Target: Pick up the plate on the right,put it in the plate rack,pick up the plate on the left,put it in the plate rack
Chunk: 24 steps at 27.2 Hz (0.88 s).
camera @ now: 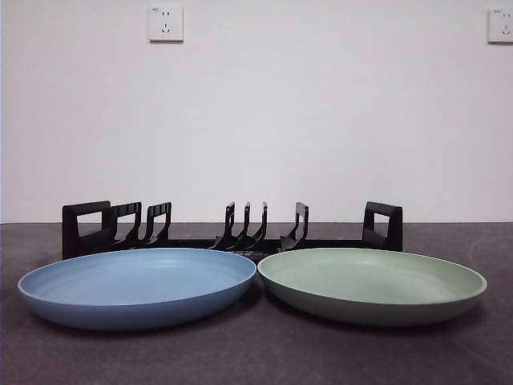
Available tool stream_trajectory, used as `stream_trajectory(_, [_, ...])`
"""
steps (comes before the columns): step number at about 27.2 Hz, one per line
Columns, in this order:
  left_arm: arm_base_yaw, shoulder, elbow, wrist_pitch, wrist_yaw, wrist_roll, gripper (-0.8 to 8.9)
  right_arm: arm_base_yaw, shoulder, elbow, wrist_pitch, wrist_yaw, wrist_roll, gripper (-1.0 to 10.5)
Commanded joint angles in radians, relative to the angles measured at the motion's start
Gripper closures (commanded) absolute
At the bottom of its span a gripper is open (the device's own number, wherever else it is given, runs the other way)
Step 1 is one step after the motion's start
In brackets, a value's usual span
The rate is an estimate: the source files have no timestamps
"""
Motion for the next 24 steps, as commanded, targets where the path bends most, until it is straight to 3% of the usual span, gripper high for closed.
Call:
stream_trajectory(1, [0.002,0.119,0.082,-0.038,0.030,0.044,8.21,-0.002,0.131,0.109,-0.064,-0.048,-0.072,9.5])
stream_trajectory(4, [0.002,0.243,0.173,-0.085,0.109,0.128,8.19,-0.003,0.269,0.230,-0.162,-0.100,-0.138,9.5])
stream_trajectory(12, [-0.004,0.538,0.364,-0.154,0.293,0.154,8.18,-0.003,0.614,0.484,-0.386,-0.166,-0.301,9.5])
stream_trajectory(17, [-0.058,0.648,0.385,-0.161,0.291,0.156,8.12,-0.003,0.745,0.501,-0.392,-0.165,-0.323,8.9])
stream_trajectory(18, [-0.072,0.658,0.385,-0.158,0.288,0.156,7.91,-0.003,0.761,0.501,-0.392,-0.165,-0.323,8.0])
stream_trajectory(19, [-0.087,0.665,0.385,-0.154,0.284,0.156,6.83,-0.003,0.775,0.501,-0.392,-0.165,-0.323,7.2])
stream_trajectory(21, [-0.120,0.667,0.385,-0.131,0.258,0.153,4.74,-0.003,0.806,0.501,-0.388,-0.166,-0.330,7.0])
stream_trajectory(24, [-0.187,0.667,0.389,-0.076,0.252,0.151,4.65,0.000,0.874,0.501,-0.370,-0.166,-0.331,7.0])
